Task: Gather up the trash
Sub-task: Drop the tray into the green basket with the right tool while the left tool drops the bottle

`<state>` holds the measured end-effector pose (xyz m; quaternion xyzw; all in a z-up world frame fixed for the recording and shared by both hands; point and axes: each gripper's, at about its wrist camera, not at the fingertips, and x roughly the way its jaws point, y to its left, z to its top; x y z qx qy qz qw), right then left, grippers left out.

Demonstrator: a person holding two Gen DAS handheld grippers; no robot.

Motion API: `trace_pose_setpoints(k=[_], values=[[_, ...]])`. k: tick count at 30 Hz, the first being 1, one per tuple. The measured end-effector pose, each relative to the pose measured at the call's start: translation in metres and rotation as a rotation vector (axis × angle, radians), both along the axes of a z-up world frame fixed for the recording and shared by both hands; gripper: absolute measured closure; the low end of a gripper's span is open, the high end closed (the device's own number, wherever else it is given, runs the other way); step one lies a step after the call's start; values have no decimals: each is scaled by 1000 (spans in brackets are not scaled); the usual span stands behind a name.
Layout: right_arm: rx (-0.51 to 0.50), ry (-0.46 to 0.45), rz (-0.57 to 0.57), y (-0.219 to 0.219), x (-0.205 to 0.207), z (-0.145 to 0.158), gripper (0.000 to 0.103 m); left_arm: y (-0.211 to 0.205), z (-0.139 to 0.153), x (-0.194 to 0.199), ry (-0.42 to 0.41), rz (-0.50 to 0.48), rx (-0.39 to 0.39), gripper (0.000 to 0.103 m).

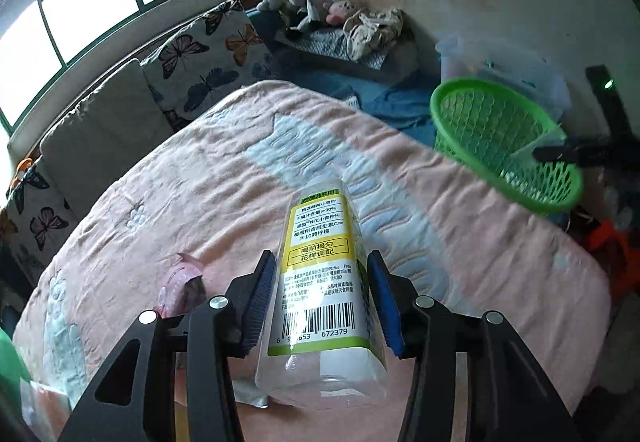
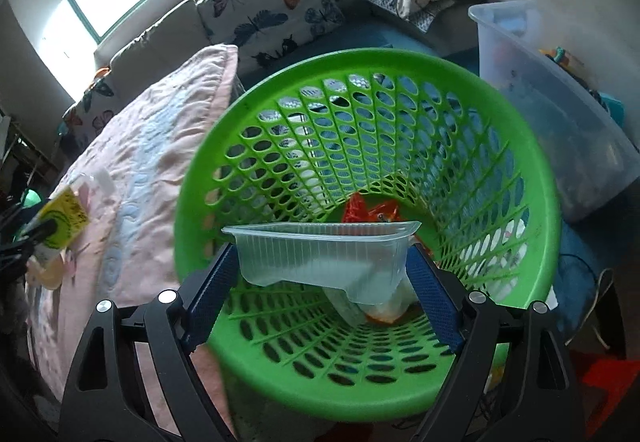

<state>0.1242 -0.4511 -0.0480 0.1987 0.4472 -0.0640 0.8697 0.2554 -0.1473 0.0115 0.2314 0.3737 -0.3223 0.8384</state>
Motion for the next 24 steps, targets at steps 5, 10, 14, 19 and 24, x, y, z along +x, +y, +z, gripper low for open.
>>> trace_pose_setpoints(k=[5, 10, 14, 19, 24], values=[[-53, 1, 1, 2, 0, -1, 13, -16, 18, -12, 16, -17, -78, 57], [-53, -32, -5, -3, -16, 5, 13, -50, 34, -27, 12, -87, -125, 57], [-31, -72, -23, -10, -36, 13, 13, -82, 36, -36, 16, -130, -137, 57], [-27, -109, -37, -17, -59, 22, 13, -132, 28, -41, 51, -179, -128, 57], [-16, -128, -64, -26, -78, 23, 13, -183, 12, -44, 69, -214, -80, 57]])
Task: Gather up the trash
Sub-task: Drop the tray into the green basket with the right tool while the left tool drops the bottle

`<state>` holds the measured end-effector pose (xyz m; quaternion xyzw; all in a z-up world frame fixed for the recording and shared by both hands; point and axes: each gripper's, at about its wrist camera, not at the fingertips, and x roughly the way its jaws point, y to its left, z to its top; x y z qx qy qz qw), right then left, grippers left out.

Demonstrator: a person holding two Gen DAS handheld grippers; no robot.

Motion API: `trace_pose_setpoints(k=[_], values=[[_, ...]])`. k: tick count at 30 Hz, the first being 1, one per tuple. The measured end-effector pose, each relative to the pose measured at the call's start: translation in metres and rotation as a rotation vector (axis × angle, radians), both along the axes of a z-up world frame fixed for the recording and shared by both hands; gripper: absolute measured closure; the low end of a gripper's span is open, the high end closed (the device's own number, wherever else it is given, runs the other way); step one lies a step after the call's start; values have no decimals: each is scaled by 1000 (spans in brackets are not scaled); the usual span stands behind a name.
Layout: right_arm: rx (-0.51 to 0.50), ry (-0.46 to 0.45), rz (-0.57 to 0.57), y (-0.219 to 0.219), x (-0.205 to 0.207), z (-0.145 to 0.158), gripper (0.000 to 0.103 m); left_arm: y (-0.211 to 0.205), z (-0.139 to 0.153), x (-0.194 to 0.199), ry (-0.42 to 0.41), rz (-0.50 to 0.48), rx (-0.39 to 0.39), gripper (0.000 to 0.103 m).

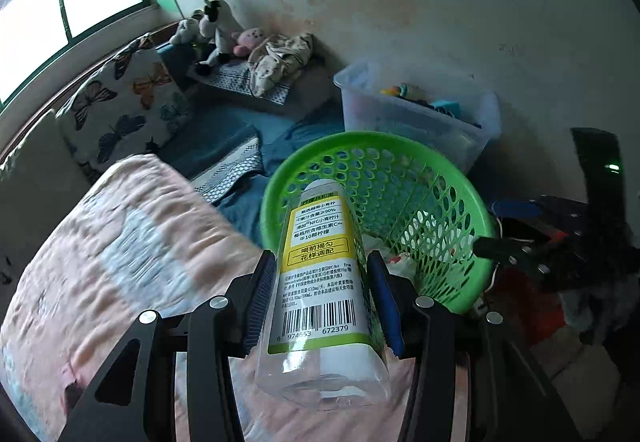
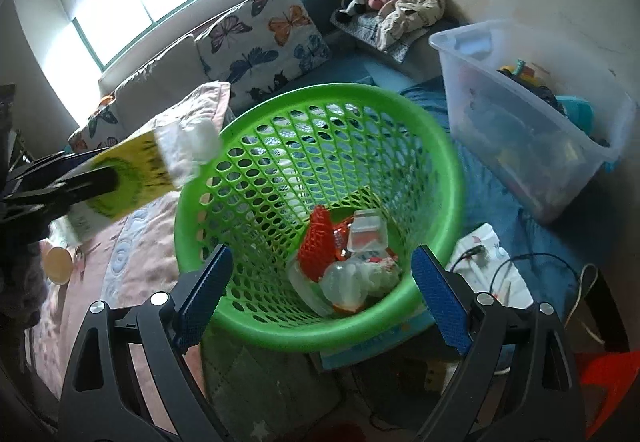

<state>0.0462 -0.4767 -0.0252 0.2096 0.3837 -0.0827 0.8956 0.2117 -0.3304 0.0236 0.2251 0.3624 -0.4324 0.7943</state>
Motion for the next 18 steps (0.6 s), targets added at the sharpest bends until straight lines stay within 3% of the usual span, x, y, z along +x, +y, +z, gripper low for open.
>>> trace_pose_setpoints(k=[10, 18], values=[[43, -1, -39, -19, -23, -10, 13, -67, -54, -1, 41, 5, 140, 56], [69, -5, -35, -18, -25, -17, 13, -64, -69, 6, 91, 44, 115, 53]])
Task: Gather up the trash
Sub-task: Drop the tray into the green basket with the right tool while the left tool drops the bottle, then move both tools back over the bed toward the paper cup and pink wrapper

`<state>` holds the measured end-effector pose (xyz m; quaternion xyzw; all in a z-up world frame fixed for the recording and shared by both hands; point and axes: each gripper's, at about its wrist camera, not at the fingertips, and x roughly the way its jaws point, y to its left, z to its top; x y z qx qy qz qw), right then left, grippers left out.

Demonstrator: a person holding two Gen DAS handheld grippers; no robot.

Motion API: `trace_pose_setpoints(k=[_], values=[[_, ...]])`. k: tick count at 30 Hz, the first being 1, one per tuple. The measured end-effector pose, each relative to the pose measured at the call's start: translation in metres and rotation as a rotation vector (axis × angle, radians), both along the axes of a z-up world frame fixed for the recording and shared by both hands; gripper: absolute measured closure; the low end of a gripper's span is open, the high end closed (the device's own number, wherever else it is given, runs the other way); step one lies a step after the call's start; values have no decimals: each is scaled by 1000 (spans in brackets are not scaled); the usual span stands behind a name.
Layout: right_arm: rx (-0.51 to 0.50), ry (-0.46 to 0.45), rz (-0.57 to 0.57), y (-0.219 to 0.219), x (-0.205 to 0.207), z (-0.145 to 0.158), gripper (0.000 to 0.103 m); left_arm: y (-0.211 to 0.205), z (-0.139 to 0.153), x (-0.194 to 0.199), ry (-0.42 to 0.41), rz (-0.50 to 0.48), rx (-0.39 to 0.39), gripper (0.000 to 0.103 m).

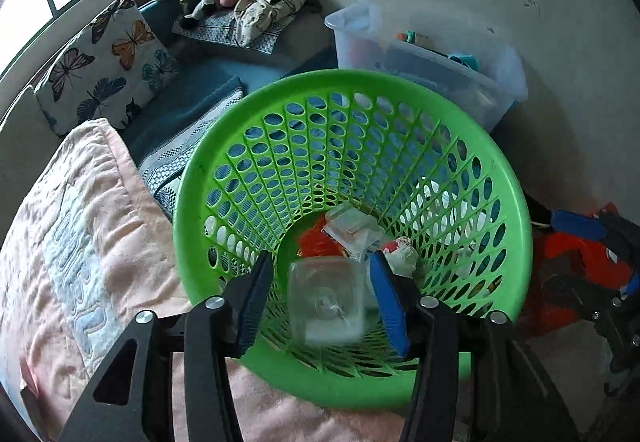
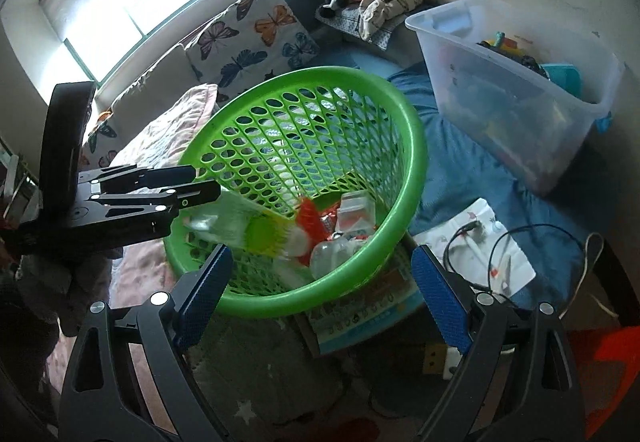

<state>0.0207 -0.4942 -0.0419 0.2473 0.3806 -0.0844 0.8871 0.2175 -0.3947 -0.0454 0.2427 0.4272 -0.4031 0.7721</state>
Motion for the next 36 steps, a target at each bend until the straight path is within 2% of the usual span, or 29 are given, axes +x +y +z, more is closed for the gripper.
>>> trace_pose_setpoints(k=[5, 16, 18, 23, 27, 36], values=[[-1, -20, 21, 9, 0, 7, 13, 21, 14, -3, -8, 38, -49, 53], [-13, -66, 129, 51, 8, 32, 13, 98, 52, -27, -74, 177, -126, 51], [-13, -72, 149, 57, 11, 35, 13, 112, 55, -32, -83, 208, -131, 46], [-17, -80, 209, 79, 23, 41, 13, 147, 60, -40, -102, 280, -147, 45], [-21, -87, 254, 97, 32, 44, 13, 174, 63, -45, -116, 334, -155, 40], [-38, -88, 334, 130, 51, 50, 13, 214, 58, -52, -111, 431, -176, 31]])
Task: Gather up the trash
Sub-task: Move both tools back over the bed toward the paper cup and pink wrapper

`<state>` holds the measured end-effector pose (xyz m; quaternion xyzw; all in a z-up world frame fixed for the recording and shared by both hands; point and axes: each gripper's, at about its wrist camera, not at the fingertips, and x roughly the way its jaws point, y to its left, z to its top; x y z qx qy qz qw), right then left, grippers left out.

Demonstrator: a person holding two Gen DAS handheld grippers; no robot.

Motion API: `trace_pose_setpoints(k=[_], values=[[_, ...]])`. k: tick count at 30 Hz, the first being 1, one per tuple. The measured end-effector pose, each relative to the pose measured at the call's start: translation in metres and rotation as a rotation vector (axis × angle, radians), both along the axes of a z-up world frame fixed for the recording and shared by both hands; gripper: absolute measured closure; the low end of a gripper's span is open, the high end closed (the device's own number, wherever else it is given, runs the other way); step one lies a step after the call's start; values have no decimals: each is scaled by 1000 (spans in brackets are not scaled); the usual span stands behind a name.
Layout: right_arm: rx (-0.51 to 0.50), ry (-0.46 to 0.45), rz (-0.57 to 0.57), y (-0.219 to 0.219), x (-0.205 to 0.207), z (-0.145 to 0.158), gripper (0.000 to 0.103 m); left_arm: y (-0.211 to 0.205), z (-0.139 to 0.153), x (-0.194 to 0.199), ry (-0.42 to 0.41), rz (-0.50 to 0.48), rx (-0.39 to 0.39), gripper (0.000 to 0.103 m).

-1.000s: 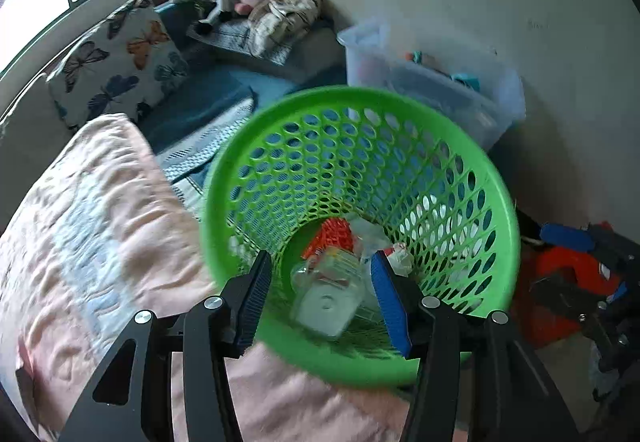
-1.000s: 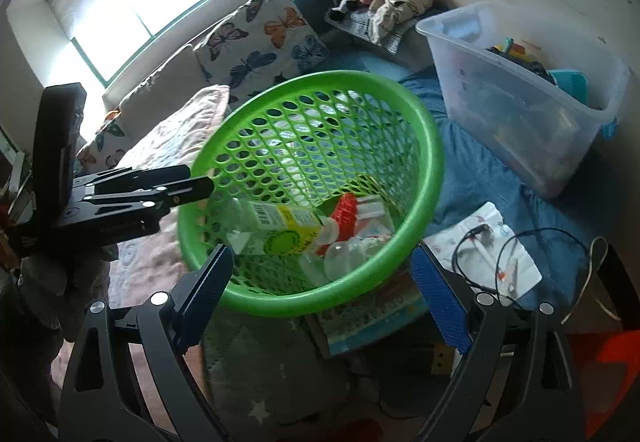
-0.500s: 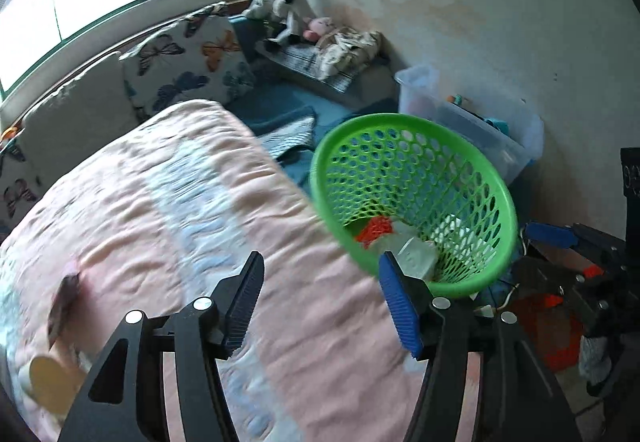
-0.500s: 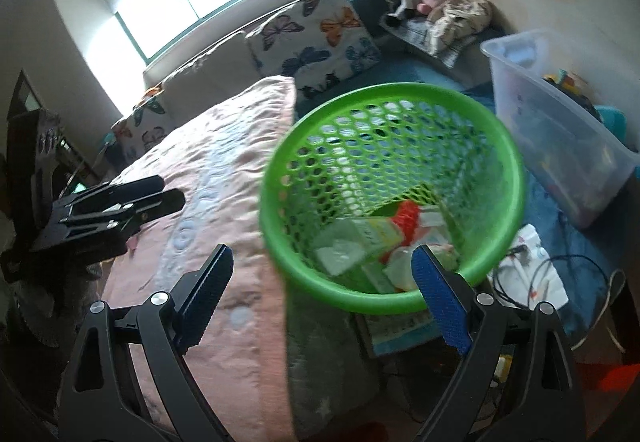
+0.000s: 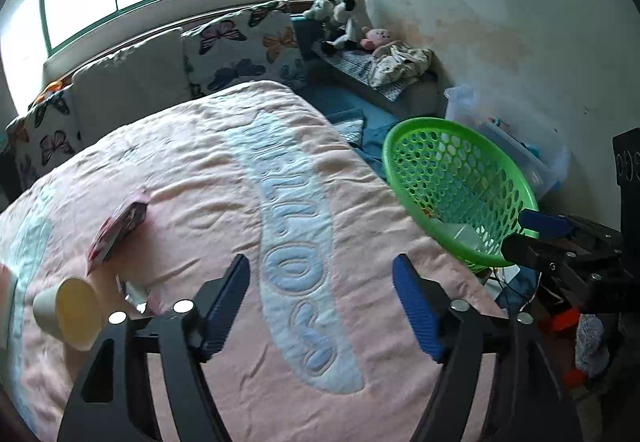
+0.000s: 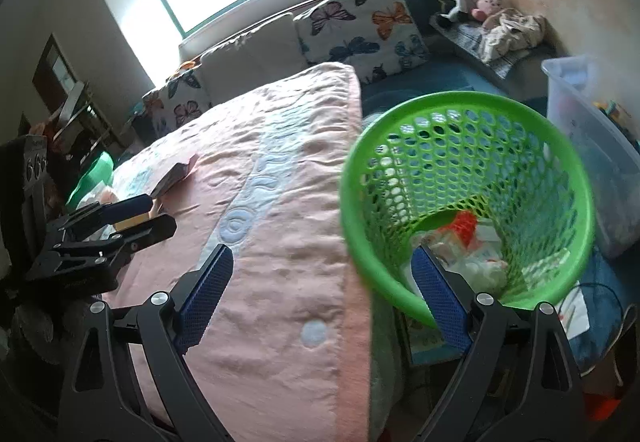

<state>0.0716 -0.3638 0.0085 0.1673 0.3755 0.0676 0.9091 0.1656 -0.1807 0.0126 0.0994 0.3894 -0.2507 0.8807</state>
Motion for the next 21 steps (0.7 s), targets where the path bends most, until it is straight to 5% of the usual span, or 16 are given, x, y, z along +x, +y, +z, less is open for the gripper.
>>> trace_pose_setpoints(k=[21], values=[[-81, 3, 104, 56, 26, 0, 13, 71, -9, -6, 32, 169, -51, 22]])
